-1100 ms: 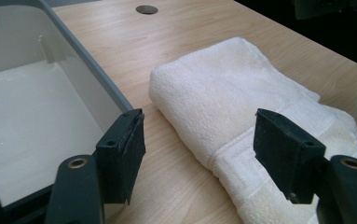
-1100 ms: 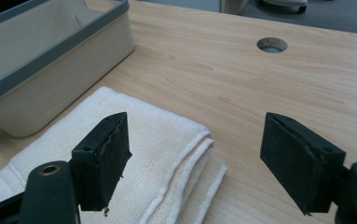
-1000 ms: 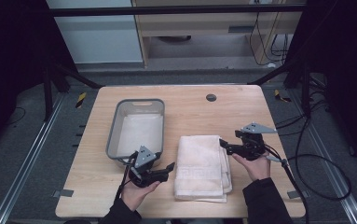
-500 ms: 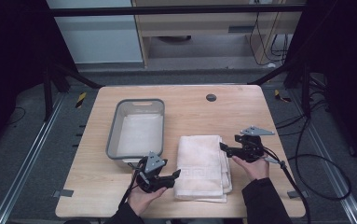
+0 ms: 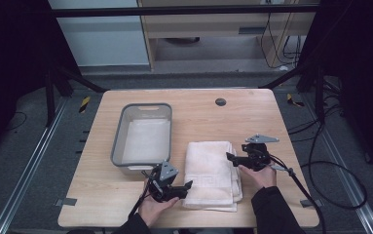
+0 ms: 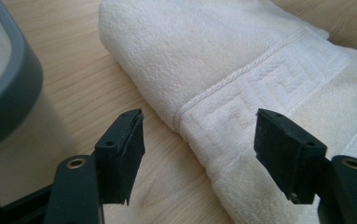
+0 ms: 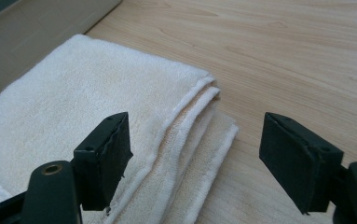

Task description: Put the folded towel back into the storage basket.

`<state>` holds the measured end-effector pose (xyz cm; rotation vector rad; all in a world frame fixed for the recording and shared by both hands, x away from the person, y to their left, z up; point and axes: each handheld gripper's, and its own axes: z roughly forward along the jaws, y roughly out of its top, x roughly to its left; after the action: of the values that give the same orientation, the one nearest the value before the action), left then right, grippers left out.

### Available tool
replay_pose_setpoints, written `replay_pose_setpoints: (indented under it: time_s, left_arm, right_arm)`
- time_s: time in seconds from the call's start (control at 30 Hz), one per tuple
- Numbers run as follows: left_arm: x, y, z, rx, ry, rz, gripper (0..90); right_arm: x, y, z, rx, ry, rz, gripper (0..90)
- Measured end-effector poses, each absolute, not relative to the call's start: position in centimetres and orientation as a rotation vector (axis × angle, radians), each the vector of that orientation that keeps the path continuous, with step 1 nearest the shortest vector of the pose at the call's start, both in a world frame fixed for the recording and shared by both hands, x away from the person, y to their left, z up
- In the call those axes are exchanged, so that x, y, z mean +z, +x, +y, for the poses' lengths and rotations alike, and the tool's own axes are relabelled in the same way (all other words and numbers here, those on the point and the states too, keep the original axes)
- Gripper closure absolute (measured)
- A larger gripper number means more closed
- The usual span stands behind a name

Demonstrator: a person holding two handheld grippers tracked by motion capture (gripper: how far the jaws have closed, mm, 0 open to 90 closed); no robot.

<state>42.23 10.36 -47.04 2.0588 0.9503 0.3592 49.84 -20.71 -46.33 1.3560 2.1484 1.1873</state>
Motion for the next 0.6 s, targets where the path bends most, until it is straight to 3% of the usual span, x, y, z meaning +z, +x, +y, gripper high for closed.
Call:
replay_pose_setpoints:
  time_s: [0.6]
  left_arm:
    - [-49.3,42.9,9.2,0.314,2.094,0.978,26.9]
  right_arm:
    - [-48.2,50.7,-19.7,1.129,1.395,2.218,26.4]
